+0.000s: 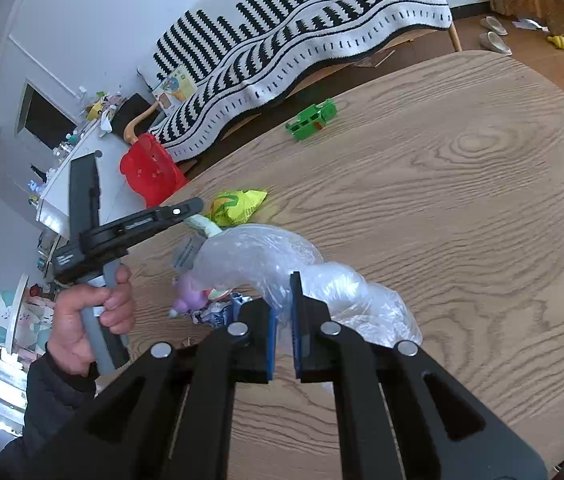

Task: Collect trash
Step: 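Grasp the clear plastic bag with the right tool, then carry the plastic bag to the bin with the right tool while the left tool drops a tissue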

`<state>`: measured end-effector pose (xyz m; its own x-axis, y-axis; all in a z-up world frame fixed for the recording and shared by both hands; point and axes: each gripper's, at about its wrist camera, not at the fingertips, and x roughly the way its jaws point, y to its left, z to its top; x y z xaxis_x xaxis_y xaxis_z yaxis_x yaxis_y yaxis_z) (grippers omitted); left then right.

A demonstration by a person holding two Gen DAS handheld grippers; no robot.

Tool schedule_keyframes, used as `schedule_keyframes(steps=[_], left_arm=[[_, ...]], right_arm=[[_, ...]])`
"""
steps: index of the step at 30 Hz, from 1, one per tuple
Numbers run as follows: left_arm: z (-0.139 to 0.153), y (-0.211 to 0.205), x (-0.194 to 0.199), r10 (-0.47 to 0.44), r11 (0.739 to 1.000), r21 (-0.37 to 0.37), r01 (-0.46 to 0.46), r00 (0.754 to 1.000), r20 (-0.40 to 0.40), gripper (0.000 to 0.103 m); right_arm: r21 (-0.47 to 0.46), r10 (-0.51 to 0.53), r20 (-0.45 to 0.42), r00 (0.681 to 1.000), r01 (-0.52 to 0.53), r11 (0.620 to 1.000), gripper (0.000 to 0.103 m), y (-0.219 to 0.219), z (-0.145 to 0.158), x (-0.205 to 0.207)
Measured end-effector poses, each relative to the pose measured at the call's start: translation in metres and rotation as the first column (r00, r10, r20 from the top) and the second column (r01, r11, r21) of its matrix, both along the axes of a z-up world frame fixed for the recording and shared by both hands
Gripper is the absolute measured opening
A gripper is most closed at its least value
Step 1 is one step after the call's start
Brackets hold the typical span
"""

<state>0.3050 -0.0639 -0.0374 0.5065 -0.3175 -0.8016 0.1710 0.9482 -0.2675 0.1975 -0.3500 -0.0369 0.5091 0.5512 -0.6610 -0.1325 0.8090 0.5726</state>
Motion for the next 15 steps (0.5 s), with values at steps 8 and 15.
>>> schedule_keyframes(steps=[8, 15], left_arm=[[0.046, -0.031, -0.031, -0.047, 0.998, -0.042, 0.051, 0.995, 0.086, 0.0], [0.073, -0.106, -0.069, -0.177, 0.979, -0.078, 0.19, 0.974, 0.144, 0.0]], right_arm=[[-0.022, -0.088, 0.019, 0.996, 0.088, 0.996, 0.007, -0.052, 0.006, -0.019], [-0.068, -0.213, 0.034, 0.976, 0.215, 0.974, 0.007, -0.124, 0.006, -0.057]])
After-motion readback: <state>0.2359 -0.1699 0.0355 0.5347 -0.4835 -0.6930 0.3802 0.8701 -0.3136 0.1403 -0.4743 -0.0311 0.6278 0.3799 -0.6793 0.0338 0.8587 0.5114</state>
